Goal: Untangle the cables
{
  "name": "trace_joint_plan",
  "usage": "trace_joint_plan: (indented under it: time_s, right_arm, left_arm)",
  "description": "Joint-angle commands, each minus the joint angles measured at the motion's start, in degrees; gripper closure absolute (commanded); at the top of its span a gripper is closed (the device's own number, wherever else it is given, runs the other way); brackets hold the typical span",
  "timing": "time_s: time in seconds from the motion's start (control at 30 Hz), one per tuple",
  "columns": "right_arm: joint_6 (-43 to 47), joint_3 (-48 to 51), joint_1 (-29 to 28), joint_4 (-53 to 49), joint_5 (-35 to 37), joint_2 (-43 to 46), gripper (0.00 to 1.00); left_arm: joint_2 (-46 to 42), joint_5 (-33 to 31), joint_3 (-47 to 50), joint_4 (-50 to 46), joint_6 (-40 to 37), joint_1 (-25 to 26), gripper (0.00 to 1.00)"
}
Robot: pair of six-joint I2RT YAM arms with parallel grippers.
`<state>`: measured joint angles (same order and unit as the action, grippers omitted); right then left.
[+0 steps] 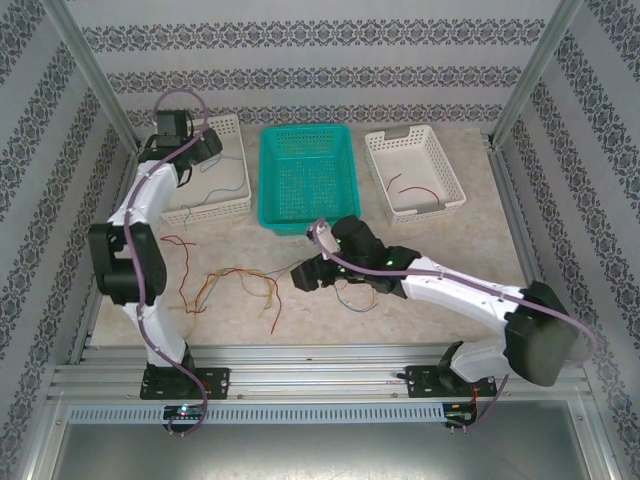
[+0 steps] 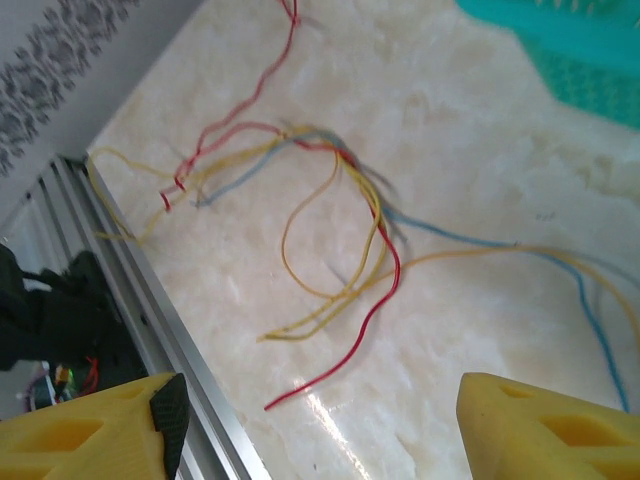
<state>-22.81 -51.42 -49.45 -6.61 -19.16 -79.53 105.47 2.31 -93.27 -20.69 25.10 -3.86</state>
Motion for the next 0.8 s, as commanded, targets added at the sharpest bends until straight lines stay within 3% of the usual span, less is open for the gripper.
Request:
trace_joint_plan:
  time_s: [0.0, 0.4, 0.6, 0.77]
  right_arm:
    - [-1.18, -2.11, -1.85, 2.77, 0.65, -3.36, 0.28]
    - [-1.60, -13.25, -8.88, 1.66, 7.69, -22.54, 0.30]
    - [-1.56, -22.28, -10.69, -2.74, 16.01, -31.51, 0.33]
    - [-0.21, -29.47, -10.75, -6.26, 19.03, -37.92, 0.36]
  left_arm:
    - [-7.06, 3.00, 1.63, -3.08, 2.89, -0.47, 0.00]
    - [-32.66, 6.28, 20.59, -8.07, 8.56, -0.36, 0.00]
    - [-46.66, 2.98, 33.97, -7.17, 8.22, -0.36, 0.00]
    - [-52.44, 1.98, 40.35, -5.93, 7.15, -0.39, 0.00]
